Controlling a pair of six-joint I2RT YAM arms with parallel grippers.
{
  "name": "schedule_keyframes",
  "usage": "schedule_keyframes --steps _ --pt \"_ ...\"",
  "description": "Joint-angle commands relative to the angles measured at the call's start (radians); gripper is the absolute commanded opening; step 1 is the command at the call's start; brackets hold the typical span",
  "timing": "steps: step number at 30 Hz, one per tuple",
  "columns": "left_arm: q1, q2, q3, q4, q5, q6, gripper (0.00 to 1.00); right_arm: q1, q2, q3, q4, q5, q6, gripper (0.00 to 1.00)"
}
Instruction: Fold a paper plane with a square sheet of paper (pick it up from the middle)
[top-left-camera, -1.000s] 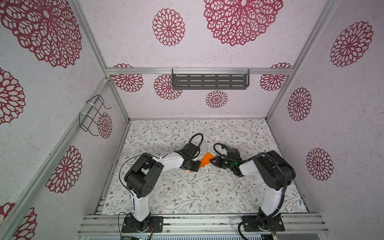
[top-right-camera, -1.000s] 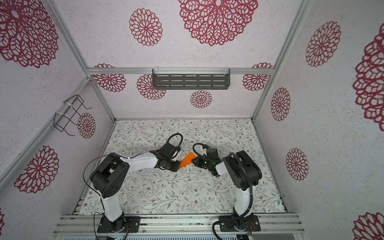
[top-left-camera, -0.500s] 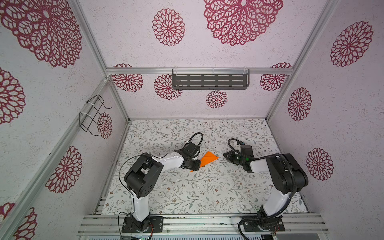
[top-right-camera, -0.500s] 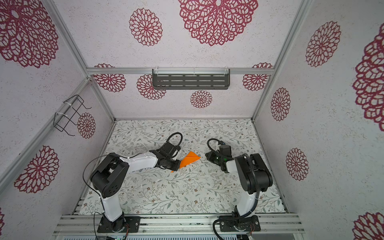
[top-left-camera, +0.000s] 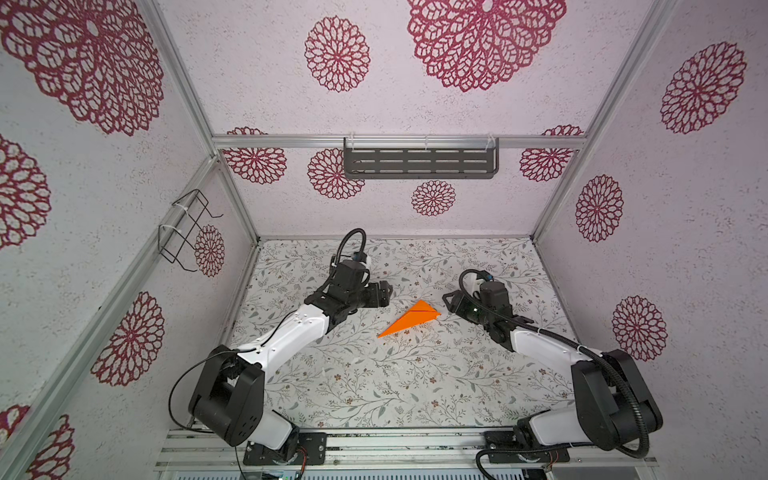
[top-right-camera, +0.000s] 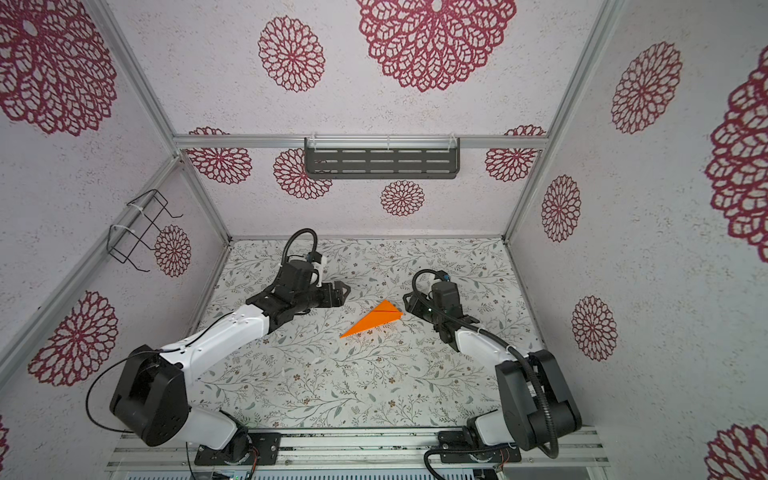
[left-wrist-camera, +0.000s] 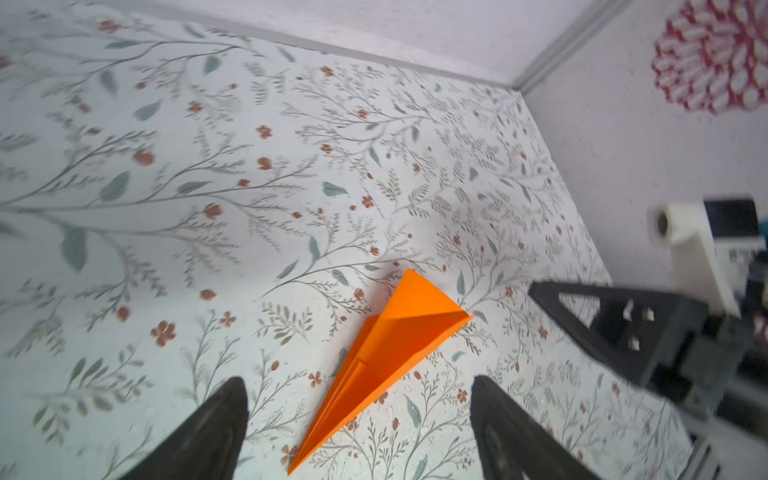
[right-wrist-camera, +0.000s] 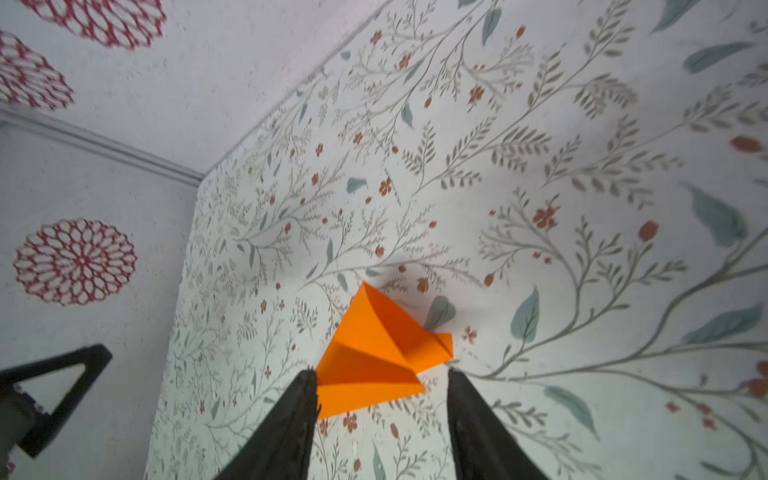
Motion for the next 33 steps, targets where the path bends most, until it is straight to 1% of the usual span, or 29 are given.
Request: schedule_keyframes --steps 1,2,3,5,9,11,13,16,18,21,26,31,33 --pt "0.035 -0.045 -0.047 -0.025 -0.13 -0.006 0.96 0.096 -0.028 0.021 -0.132 0.135 0.124 0.61" --pt "0.046 -0.057 -0.059 -0.031 -0.149 -0.008 0.99 0.121 -0.021 0.025 -0.139 0.153 0.154 0.61" --pt "0.059 -0.073 -0.072 -0.032 -0.165 -0.008 0.99 0.153 -0.01 0.035 -0.139 0.175 0.195 0.63" --pt "0.078 -0.098 -0.098 -0.026 -0.187 -0.009 0.98 0.2 0.023 0.062 -0.127 0.201 0.237 0.65" --pt "0.093 -0.142 -0.134 -0.026 -0.23 0.006 0.98 0.272 0.125 0.157 -0.158 0.268 0.317 0.67" --pt "0.096 -0.152 -0.137 -0.042 -0.231 0.017 0.98 0.289 0.179 0.205 -0.18 0.289 0.353 0.67" --pt "0.098 -0.152 -0.123 -0.08 -0.195 0.043 0.99 0.3 0.243 0.267 -0.229 0.302 0.384 0.67" --pt "0.097 -0.156 -0.132 -0.073 -0.163 0.045 0.99 0.306 0.317 0.343 -0.309 0.3 0.435 0.67" --pt "0.099 -0.158 -0.137 -0.068 -0.154 0.051 0.99 0.312 0.344 0.367 -0.348 0.305 0.461 0.65" --pt "0.098 -0.159 -0.136 -0.076 -0.158 0.059 0.98 0.315 0.35 0.36 -0.388 0.315 0.502 0.64" --pt "0.098 -0.156 -0.133 -0.071 -0.152 0.064 0.97 0.315 0.302 0.305 -0.394 0.345 0.528 0.56" --pt "0.099 -0.141 -0.119 -0.072 -0.133 0.067 0.96 0.314 0.282 0.258 -0.345 0.328 0.533 0.39" --pt "0.097 -0.139 -0.116 -0.071 -0.115 0.07 0.97 0.313 0.287 0.249 -0.324 0.313 0.529 0.29"
